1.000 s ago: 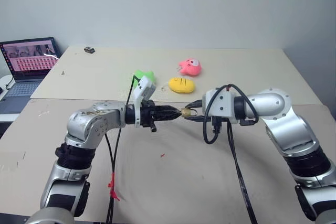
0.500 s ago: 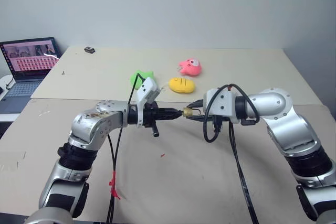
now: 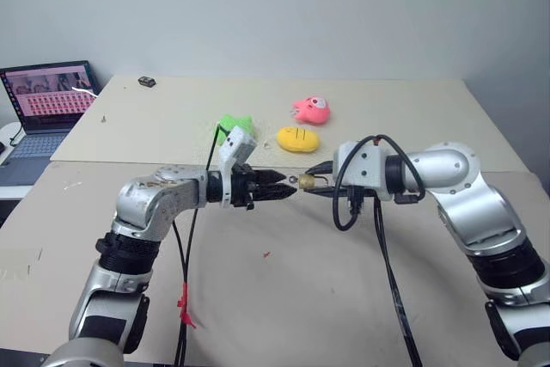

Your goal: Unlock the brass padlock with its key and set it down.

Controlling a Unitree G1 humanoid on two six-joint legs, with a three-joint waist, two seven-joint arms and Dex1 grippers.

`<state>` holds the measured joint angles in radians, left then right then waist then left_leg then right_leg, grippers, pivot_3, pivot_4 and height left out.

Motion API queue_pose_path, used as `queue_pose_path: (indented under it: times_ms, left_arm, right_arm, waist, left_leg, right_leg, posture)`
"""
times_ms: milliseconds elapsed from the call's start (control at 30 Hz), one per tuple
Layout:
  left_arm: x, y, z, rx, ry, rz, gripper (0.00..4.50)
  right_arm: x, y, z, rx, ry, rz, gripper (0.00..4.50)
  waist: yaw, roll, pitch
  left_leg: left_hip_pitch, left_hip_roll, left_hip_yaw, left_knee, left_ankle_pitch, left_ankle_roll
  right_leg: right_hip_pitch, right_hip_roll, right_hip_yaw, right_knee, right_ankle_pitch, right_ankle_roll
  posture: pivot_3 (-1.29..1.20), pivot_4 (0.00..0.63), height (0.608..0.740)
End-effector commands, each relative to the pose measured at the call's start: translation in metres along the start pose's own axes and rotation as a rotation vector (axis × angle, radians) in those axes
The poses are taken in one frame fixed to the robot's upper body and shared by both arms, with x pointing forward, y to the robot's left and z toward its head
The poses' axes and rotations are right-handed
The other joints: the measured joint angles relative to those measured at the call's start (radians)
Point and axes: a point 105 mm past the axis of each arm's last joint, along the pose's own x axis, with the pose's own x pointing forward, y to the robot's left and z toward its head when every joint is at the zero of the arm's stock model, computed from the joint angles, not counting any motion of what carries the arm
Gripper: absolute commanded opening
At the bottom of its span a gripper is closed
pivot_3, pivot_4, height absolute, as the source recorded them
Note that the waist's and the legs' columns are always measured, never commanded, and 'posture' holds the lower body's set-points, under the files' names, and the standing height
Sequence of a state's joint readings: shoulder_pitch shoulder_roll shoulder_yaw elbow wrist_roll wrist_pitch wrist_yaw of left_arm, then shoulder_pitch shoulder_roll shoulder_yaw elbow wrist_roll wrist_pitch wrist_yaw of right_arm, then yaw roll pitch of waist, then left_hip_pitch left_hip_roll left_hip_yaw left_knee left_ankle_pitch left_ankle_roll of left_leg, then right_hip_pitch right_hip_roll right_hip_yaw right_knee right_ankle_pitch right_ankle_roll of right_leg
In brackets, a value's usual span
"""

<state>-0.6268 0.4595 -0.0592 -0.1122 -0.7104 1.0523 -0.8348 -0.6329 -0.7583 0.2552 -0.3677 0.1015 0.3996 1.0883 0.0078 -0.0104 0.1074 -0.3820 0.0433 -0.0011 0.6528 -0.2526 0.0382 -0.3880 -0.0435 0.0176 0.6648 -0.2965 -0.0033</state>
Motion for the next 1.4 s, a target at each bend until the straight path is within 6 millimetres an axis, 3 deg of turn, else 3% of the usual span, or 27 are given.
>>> queue_pose_path:
  times_ms: [33,300,533,733,1300,1400]
  left_arm:
    - [-0.003,-0.015,0.013,-0.064,-0.052,-0.067,2.47]
    - [0.004,-0.020,0.003,-0.259,-0.067,-0.055,2.47]
    - [0.010,-0.017,0.012,-0.276,-0.103,-0.027,2.47]
    - [0.008,-0.007,0.032,-0.290,-0.178,-0.010,2.47]
    - [0.016,-0.014,0.022,-0.293,-0.123,-0.038,2.47]
    - [0.014,-0.012,0.021,-0.298,-0.117,-0.024,1.70]
  right_arm:
    - [-0.007,-0.009,0.018,-0.074,-0.045,-0.036,0.90]
    - [-0.006,-0.010,0.018,-0.077,-0.046,-0.039,0.90]
    - [-0.007,-0.009,0.019,-0.083,-0.045,-0.036,0.90]
    - [-0.007,-0.008,0.021,-0.086,-0.045,-0.032,0.90]
    - [-0.009,-0.009,0.018,-0.084,-0.033,-0.038,0.90]
    - [-0.009,-0.009,0.018,-0.084,-0.031,-0.039,0.90]
  waist:
    - [0.000,0.000,0.000]
    - [0.001,0.000,0.000]
    - [-0.001,0.000,0.000]
    - [0.001,0.000,0.000]
    - [0.001,0.000,0.000]
    - [0.000,0.000,0.000]
  left_leg:
    - [0.000,0.000,0.000,0.000,0.000,0.000]
    - [0.000,0.000,-0.001,0.001,0.000,0.000]
    - [0.000,0.000,-0.001,0.001,0.001,-0.002]
    - [0.000,-0.001,-0.001,0.000,0.004,-0.006]
    - [0.000,-0.003,-0.002,-0.003,0.007,-0.011]
    - [0.000,-0.003,-0.002,-0.003,0.007,-0.012]
  right_leg:
    - [0.000,0.000,0.000,0.000,0.000,0.000]
    - [0.000,0.000,0.000,0.000,0.000,0.000]
    - [0.000,0.000,0.000,0.000,0.000,0.000]
    - [0.000,-0.001,0.000,0.000,0.000,0.000]
    - [0.001,-0.002,0.001,-0.001,0.001,-0.001]
    - [0.001,-0.002,0.001,-0.001,0.001,-0.001]
  posture:
    - [0.00,0.150,0.657]
    - [0.00,0.150,0.657]
    - [0.00,0.150,0.657]
    - [0.00,0.150,0.657]
    - [0.00,0.150,0.657]
    - [0.00,0.150,0.657]
